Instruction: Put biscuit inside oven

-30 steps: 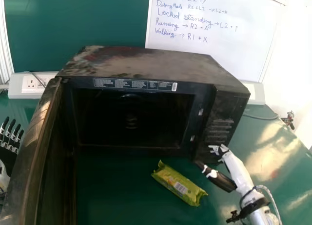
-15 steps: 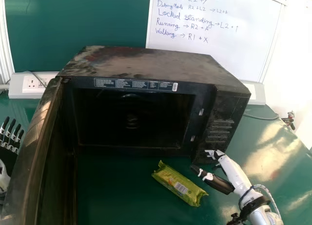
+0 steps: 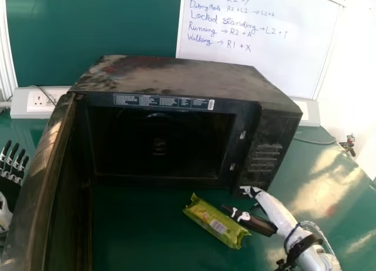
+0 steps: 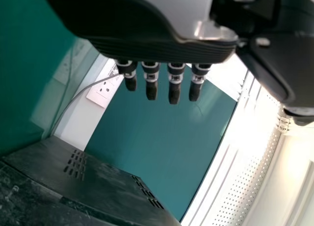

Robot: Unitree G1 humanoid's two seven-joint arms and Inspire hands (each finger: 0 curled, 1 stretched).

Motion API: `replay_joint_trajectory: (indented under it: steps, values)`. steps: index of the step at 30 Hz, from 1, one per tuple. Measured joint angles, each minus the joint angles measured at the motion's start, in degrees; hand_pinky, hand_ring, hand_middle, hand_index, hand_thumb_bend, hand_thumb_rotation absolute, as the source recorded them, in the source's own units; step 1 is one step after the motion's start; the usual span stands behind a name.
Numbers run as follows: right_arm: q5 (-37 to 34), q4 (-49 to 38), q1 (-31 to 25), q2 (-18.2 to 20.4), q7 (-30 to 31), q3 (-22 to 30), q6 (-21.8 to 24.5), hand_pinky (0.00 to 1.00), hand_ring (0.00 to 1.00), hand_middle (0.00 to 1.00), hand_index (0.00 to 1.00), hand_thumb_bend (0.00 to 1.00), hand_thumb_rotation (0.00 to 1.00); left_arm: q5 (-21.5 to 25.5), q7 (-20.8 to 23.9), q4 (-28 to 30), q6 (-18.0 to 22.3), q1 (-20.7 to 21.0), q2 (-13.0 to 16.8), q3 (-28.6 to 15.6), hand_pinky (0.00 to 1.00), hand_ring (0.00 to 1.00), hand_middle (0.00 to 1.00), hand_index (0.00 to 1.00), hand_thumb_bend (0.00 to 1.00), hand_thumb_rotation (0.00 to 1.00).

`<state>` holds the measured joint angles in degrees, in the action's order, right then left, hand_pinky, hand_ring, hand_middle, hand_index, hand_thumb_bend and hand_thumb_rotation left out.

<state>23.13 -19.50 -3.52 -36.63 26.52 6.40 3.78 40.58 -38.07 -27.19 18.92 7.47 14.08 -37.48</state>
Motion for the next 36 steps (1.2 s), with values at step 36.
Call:
replay_joint_trajectory:
  steps: [36]
  values:
    - [8.12,-4.55,0.53,-2.74,5.08,-6.87,4.76,0.77,0.89,0.9,0.93,1.0,0.48,-0.04,0.12,0.07,0.0,0.04,-0.11,-0.02,0.95,0.76,0.81,0.97,0.0,0.0]
